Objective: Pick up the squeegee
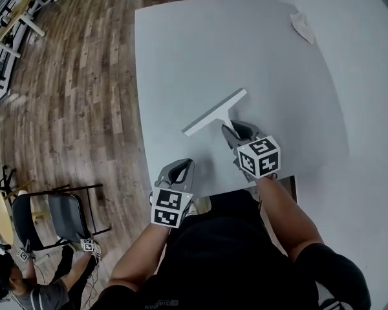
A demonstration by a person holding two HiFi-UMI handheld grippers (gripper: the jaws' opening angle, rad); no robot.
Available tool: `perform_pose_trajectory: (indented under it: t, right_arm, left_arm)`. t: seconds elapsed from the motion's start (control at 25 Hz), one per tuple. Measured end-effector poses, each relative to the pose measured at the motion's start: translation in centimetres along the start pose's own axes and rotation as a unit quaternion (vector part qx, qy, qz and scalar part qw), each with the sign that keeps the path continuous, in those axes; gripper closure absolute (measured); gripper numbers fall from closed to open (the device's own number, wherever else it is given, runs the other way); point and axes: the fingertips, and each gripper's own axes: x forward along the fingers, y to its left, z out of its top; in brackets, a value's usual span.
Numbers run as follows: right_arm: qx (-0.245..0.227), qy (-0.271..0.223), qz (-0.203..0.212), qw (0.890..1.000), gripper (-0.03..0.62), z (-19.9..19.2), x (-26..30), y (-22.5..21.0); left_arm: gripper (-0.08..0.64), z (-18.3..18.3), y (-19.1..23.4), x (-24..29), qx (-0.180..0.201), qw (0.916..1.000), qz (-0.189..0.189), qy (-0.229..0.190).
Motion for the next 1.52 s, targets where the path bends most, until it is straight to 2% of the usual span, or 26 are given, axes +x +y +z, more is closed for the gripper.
perform_pose_trajectory:
  t: [0.08, 0.16, 0.44, 0.84, 1.12, 1.4, 1.52]
  right_arm:
    - [0.050, -0.035, 0.026, 0.998, 0.503, 1.4, -1.4, 1.8]
    - [0.068, -0.059, 0.035, 0.995, 0.503, 2.4, -2.7, 3.6]
    - [0.035, -0.100, 0.039, 0.994, 0.503, 2.0, -7.3, 11.0]
    - [0.036, -0.122, 0.038, 0.991, 0.503, -0.4, -13.6, 20.1]
    - [0.026, -0.141, 0.029, 0.989, 0.503, -1.3, -17.3, 22.1]
    - [0.003, -0.153, 0.004, 0.988, 0.503, -2.6, -20.7, 22.0]
    - [-0.009, -0.158, -0.005, 0.987, 0.503, -3.7, -23.3, 21.3]
  left_arm:
    - [0.552, 1.0, 0.1, -1.9, -0.008, 0.9997, 0.000, -0.023]
    - [0.552, 2.2, 0.3, -4.0, -0.007, 0.9987, -0.003, -0.051]
    - [0.552, 1.7, -0.7, -10.1, -0.003, 0.9942, -0.004, -0.107]
    - [0.552, -2.7, -2.9, -16.7, -0.004, 0.9933, -0.024, -0.113]
    - [0.552, -2.0, -5.9, -17.8, 0.018, 0.9901, -0.050, -0.130]
    - [0.552, -1.7, -8.9, -17.4, 0.027, 0.9874, -0.078, -0.135]
    - [0.552, -1.6, -11.5, -17.0, 0.025, 0.9867, -0.083, -0.137]
